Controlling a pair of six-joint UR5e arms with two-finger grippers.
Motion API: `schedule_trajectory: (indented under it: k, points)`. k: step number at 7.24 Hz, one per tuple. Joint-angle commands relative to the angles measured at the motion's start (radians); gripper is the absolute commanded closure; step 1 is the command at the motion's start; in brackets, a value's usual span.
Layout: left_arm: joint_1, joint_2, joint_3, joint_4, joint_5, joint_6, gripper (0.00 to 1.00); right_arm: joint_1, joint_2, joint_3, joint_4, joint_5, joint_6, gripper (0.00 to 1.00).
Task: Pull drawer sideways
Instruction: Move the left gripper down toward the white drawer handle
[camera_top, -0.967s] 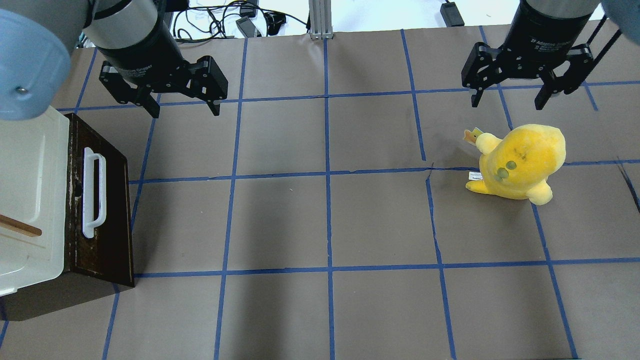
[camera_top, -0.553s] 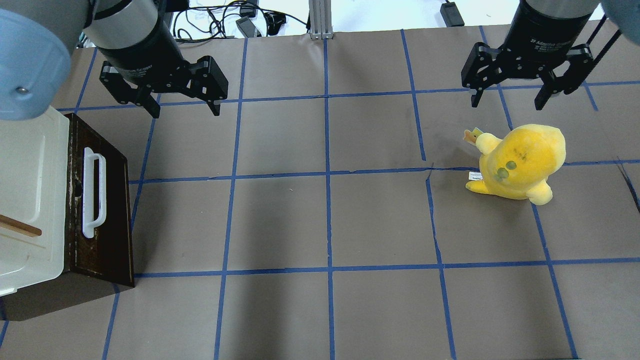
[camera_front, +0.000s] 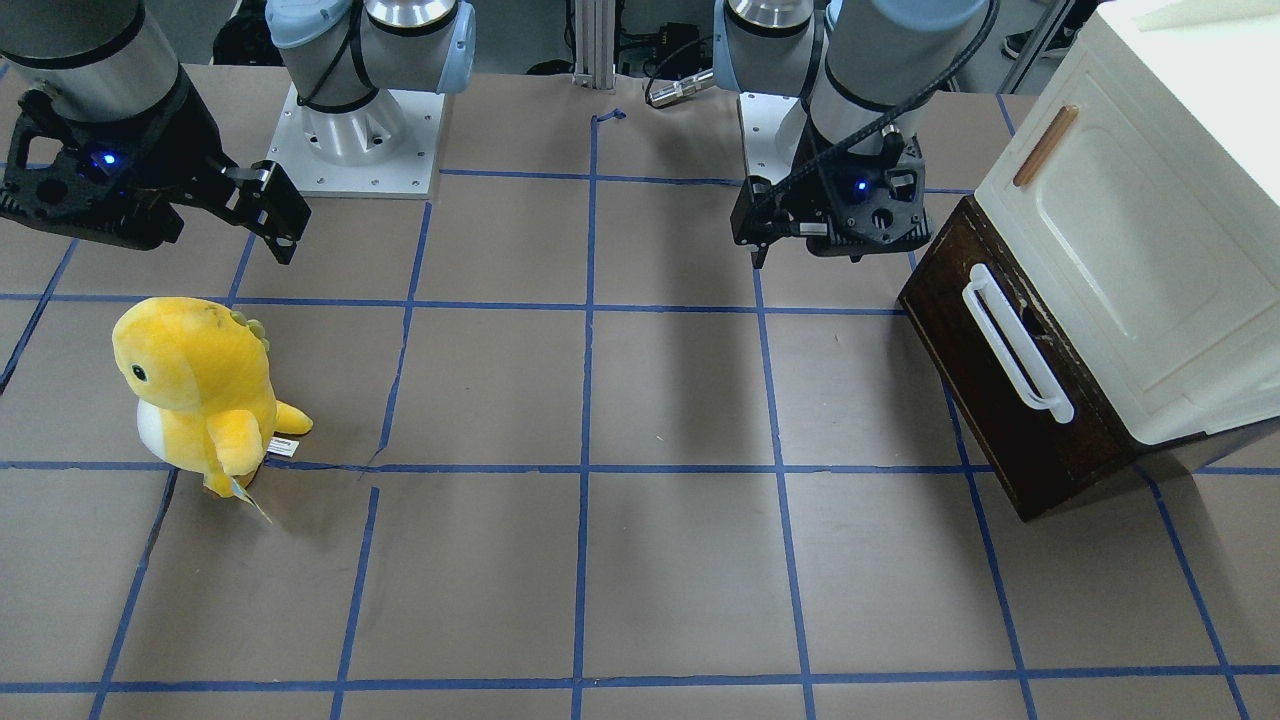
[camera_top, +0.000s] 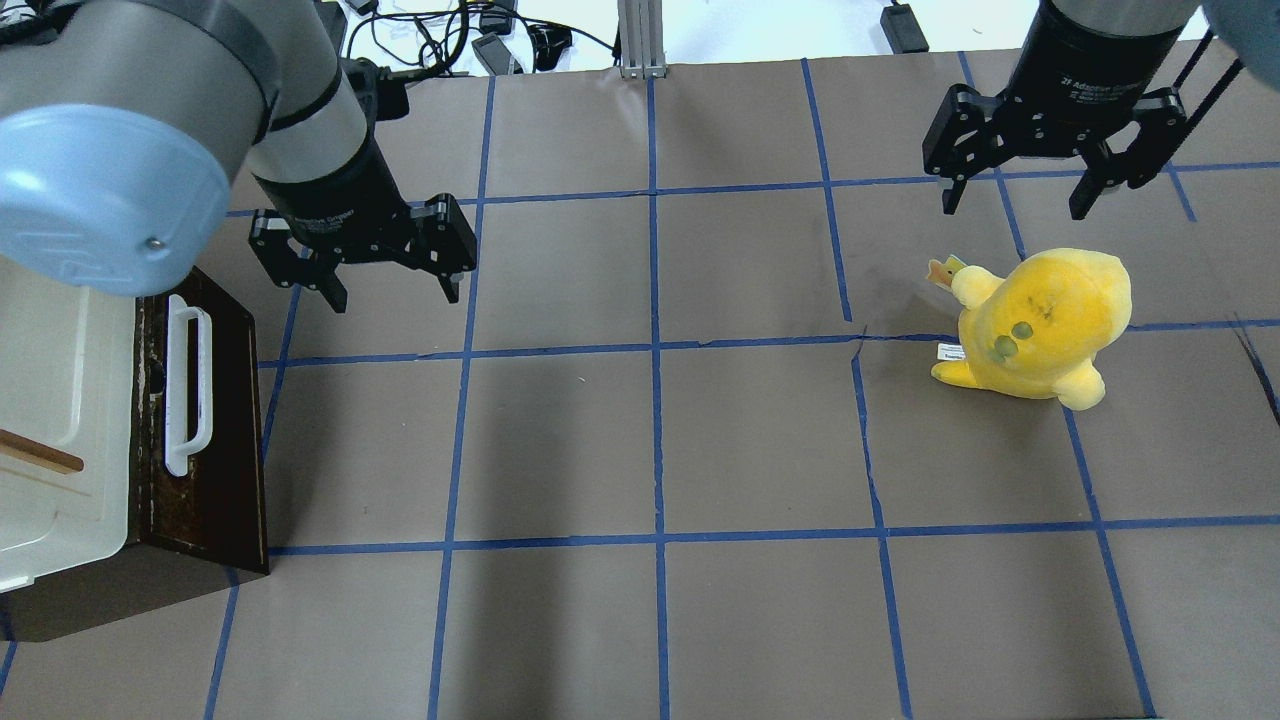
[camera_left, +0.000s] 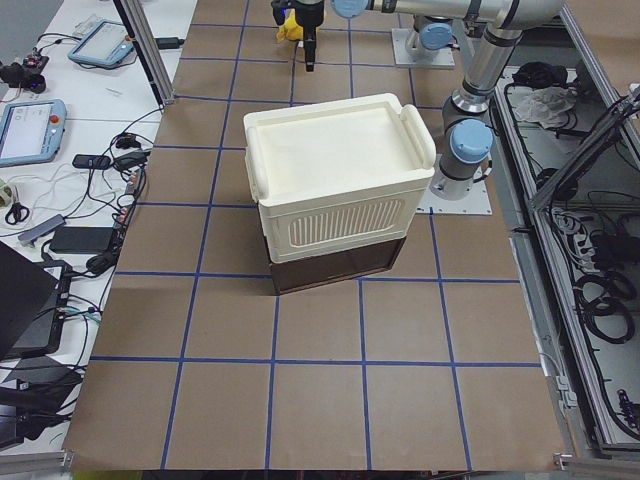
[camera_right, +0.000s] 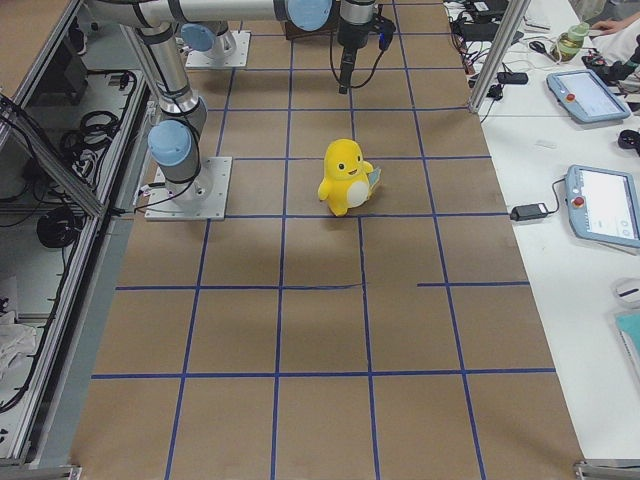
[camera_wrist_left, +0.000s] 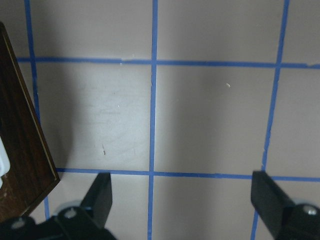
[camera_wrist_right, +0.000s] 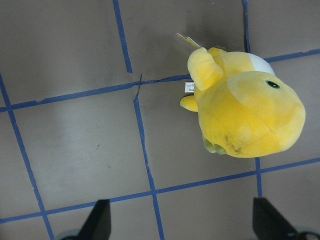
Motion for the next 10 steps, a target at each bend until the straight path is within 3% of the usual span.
schedule_trajectory:
  k: [1, 3, 4, 5, 6, 8, 9, 10]
  points:
    - [0.001, -0.063, -0.127, 0.030, 0.125, -0.027, 0.00, 0.000, 0.000, 0.000, 0.000, 0.000, 0.000, 0.00]
    - [0.001, -0.126, -0.163, 0.027, 0.202, -0.124, 0.00, 0.000, 0.000, 0.000, 0.001, 0.000, 0.000, 0.00]
    - [0.001, -0.155, -0.161, 0.028, 0.406, -0.129, 0.00, 0.000, 0.000, 0.000, 0.000, 0.000, 0.000, 0.00]
    - [-0.001, -0.178, -0.163, 0.015, 0.539, -0.137, 0.00, 0.000, 0.000, 0.000, 0.000, 0.000, 0.000, 0.00]
    - [-0.007, -0.204, -0.163, 0.013, 0.595, -0.181, 0.00, 0.000, 0.000, 0.000, 0.001, 0.000, 0.000, 0.00]
    - [-0.027, -0.292, -0.163, -0.034, 0.972, -0.215, 0.00, 0.000, 0.000, 0.000, 0.000, 0.000, 0.000, 0.00]
    - [-0.027, -0.325, -0.174, -0.039, 1.084, -0.238, 0.00, 0.000, 0.000, 0.000, 0.000, 0.000, 0.000, 0.00]
    - [-0.027, -0.350, -0.197, -0.057, 1.137, -0.304, 0.00, 0.000, 0.000, 0.000, 0.000, 0.000, 0.000, 0.00]
